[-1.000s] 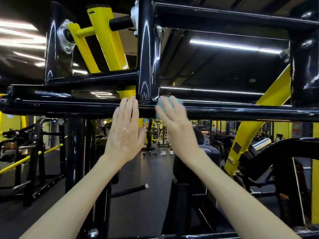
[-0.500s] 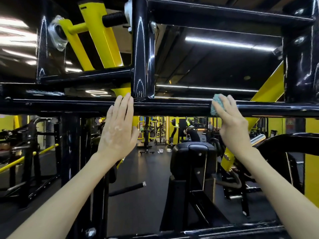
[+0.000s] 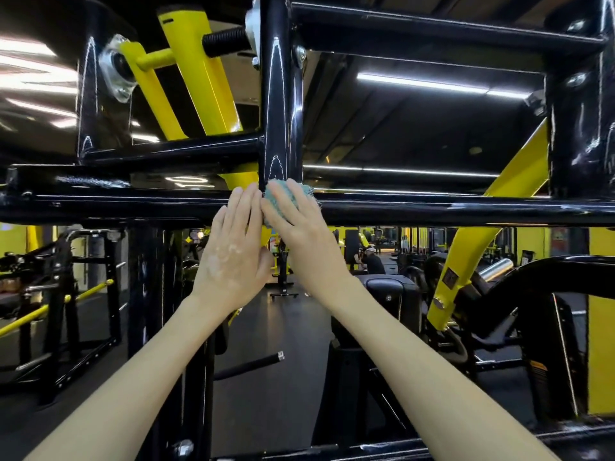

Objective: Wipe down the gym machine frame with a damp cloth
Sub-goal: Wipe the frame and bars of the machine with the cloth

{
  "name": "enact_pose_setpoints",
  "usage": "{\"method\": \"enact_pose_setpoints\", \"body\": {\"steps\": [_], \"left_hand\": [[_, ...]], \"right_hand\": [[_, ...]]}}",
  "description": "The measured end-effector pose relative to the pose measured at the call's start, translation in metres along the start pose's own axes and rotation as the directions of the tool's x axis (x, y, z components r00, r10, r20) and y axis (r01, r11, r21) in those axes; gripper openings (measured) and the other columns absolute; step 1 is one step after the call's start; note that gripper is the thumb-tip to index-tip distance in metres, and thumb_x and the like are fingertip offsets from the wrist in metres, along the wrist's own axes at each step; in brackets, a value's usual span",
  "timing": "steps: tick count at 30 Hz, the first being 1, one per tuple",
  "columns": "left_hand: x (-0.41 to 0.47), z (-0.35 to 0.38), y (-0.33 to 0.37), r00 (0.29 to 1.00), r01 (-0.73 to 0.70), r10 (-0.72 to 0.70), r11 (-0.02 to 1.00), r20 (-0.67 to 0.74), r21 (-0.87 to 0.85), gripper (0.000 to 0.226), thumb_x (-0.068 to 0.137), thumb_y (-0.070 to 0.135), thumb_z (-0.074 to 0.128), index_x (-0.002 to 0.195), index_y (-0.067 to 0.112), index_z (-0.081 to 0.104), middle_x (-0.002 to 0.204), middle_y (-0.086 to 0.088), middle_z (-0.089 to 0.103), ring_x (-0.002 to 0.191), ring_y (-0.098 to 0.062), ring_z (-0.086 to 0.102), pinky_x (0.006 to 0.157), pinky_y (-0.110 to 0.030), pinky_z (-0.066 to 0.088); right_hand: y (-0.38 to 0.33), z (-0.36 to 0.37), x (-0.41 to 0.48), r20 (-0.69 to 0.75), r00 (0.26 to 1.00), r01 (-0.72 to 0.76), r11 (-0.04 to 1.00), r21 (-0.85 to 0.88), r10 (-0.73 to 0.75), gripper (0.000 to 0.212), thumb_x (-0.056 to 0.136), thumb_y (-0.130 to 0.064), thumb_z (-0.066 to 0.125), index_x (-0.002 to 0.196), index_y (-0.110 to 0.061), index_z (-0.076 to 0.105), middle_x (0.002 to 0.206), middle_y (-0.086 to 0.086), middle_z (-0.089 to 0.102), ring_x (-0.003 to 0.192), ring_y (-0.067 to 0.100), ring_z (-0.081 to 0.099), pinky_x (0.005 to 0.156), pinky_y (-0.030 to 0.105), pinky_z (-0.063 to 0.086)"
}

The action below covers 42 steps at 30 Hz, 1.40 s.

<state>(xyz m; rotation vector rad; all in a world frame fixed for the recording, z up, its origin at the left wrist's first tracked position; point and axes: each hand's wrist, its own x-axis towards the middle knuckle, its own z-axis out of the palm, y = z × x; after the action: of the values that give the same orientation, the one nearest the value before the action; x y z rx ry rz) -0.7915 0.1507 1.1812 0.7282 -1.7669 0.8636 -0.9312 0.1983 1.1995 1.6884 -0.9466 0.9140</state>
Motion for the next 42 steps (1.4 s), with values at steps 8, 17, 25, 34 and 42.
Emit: {"method": "enact_pose_setpoints", "body": {"steps": [8, 17, 25, 34, 42], "left_hand": [[0.001, -0.001, 0.002, 1.000, 0.004, -0.004, 1.000, -0.002, 0.004, 0.074, 0.087, 0.009, 0.053, 0.152, -0.007, 0.022, 0.160, -0.022, 0.022, 0.151, -0.034, 0.014, 0.122, -0.046, 0.018], [0.002, 0.005, 0.006, 0.999, 0.030, -0.030, 0.999, -0.037, 0.022, 0.073, 0.088, 0.011, 0.054, 0.151, -0.008, 0.023, 0.158, -0.024, 0.024, 0.149, -0.037, 0.018, 0.121, -0.049, 0.021], [0.002, 0.007, 0.005, 0.999, 0.041, -0.041, 0.999, -0.034, 0.024, 0.077, 0.086, 0.013, 0.058, 0.152, -0.006, 0.023, 0.159, -0.023, 0.024, 0.149, -0.036, 0.018, 0.121, -0.049, 0.021], [0.000, 0.000, 0.002, 1.000, 0.014, -0.014, 1.000, -0.014, 0.022, 0.079, 0.085, 0.010, 0.061, 0.152, -0.006, 0.023, 0.160, -0.021, 0.022, 0.151, -0.035, 0.016, 0.122, -0.044, 0.015], [0.008, 0.007, 0.024, 1.000, -0.002, 0.002, 1.000, -0.017, 0.014, 0.077, 0.091, 0.017, 0.055, 0.154, -0.005, 0.016, 0.163, -0.021, 0.013, 0.152, -0.032, 0.009, 0.124, -0.044, 0.012]], "right_hand": [[0.088, -0.043, -0.052, -0.082, 0.993, -0.093, 0.986, -0.136, 0.082, 0.058, 0.077, 0.017, 0.045, 0.132, -0.001, 0.057, 0.144, 0.021, 0.048, 0.137, 0.042, 0.038, 0.105, 0.057, 0.042], [0.161, -0.090, -0.104, -0.115, 0.939, -0.345, 0.890, -0.297, 0.325, 0.070, 0.065, 0.032, 0.060, 0.130, 0.004, 0.057, 0.141, 0.029, 0.048, 0.133, 0.050, 0.040, 0.097, 0.052, 0.040], [0.105, -0.063, -0.065, -0.085, 0.977, -0.212, 0.923, -0.321, 0.195, 0.057, 0.075, 0.016, 0.047, 0.130, 0.003, 0.056, 0.140, 0.023, 0.051, 0.133, 0.044, 0.042, 0.111, 0.052, 0.035], [0.005, -0.009, 0.008, 0.038, 0.999, 0.025, 0.934, -0.356, -0.012, 0.044, 0.088, 0.001, 0.055, 0.131, 0.002, 0.054, 0.140, 0.021, 0.050, 0.135, 0.042, 0.040, 0.111, 0.053, 0.035], [0.024, -0.015, 0.002, 0.048, 0.995, 0.100, 0.932, -0.349, -0.088, 0.043, 0.093, -0.004, 0.040, 0.132, 0.003, 0.056, 0.137, 0.019, 0.054, 0.130, 0.041, 0.047, 0.107, 0.051, 0.041]]}}
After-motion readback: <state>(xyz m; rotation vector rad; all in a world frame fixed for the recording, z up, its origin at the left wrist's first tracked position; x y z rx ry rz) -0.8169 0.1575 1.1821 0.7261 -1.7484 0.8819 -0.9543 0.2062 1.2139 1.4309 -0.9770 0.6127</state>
